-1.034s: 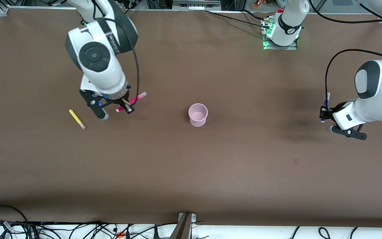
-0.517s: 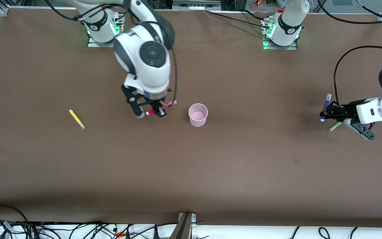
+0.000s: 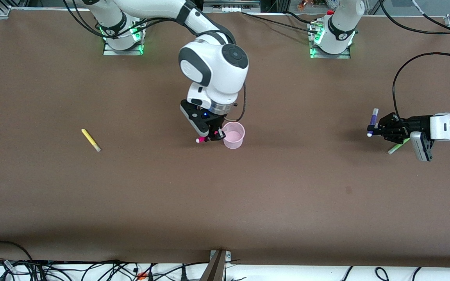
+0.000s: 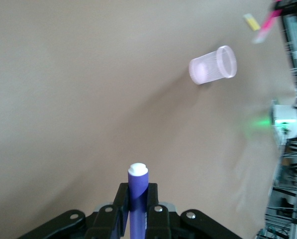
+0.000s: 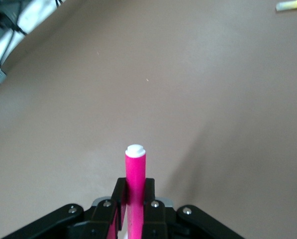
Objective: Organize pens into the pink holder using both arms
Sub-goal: 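Lower the pink marker into the cup and open the right gripper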
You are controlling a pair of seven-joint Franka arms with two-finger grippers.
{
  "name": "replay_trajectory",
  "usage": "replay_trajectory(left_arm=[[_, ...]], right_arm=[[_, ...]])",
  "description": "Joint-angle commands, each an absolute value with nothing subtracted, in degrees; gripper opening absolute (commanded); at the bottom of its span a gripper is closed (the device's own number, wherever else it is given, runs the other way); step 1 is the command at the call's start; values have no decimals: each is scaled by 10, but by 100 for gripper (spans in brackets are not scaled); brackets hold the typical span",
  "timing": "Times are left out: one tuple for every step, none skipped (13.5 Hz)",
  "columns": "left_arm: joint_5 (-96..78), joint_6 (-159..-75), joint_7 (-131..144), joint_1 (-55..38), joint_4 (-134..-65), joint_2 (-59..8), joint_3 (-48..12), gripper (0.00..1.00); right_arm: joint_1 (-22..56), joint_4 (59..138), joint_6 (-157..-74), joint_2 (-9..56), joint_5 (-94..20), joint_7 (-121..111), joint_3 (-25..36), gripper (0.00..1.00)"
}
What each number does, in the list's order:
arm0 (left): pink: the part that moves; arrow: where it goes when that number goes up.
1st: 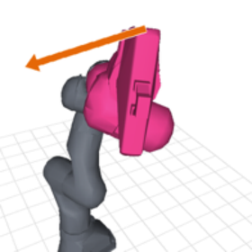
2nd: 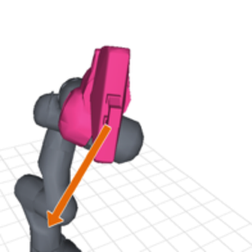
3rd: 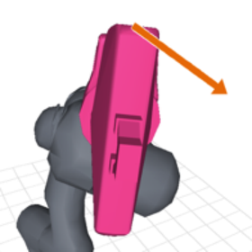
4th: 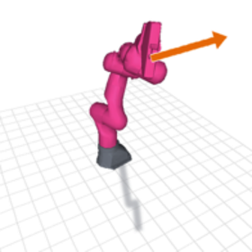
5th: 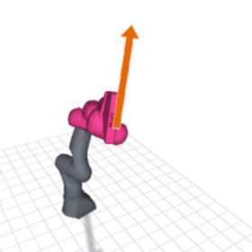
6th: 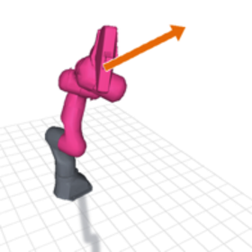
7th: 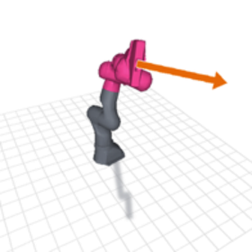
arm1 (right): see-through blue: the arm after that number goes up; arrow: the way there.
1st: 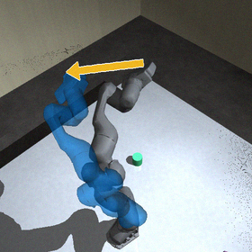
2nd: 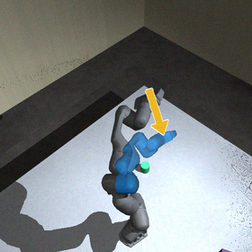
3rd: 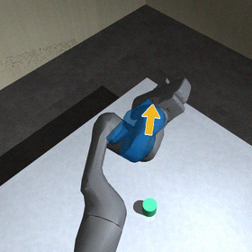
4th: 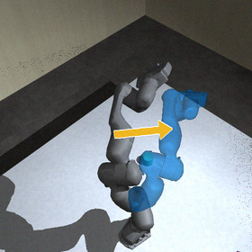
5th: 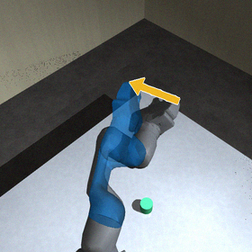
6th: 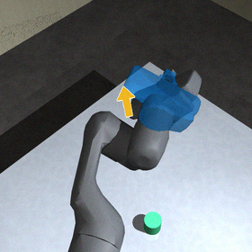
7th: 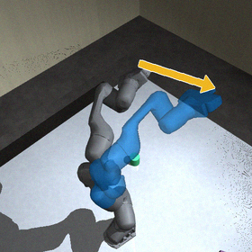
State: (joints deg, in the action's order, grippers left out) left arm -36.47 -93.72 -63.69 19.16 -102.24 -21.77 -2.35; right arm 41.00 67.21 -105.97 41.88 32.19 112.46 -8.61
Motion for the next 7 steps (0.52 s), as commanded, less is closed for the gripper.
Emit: replay_trajectory(left_arm=[[-425, -888, -710, 210, -1003, -245, -27, 0], [-444, -861, -729, 212, -990, -257, -26, 0], [-454, -833, -743, 213, -976, -269, -26, 0], [-465, -813, -758, 219, -965, -279, -26, 0], [-481, -794, -779, 223, -960, -287, -27, 0], [-504, -774, -799, 224, -959, -293, -27, 0], [-525, -753, -815, 224, -959, -294, -26, 0]], right_arm=[[445, 646, -1080, 456, 356, 1200, -67, 0], [453, 646, -1081, 459, 357, 1210, -65, 0], [456, 646, -1080, 461, 358, 1211, -65, 0], [459, 646, -1081, 463, 359, 1218, -65, 0], [463, 646, -1080, 471, 359, 1220, -64, 0], [468, 646, -1080, 478, 360, 1228, -60, 0], [482, 646, -1080, 484, 361, 1234, -48, 0]])
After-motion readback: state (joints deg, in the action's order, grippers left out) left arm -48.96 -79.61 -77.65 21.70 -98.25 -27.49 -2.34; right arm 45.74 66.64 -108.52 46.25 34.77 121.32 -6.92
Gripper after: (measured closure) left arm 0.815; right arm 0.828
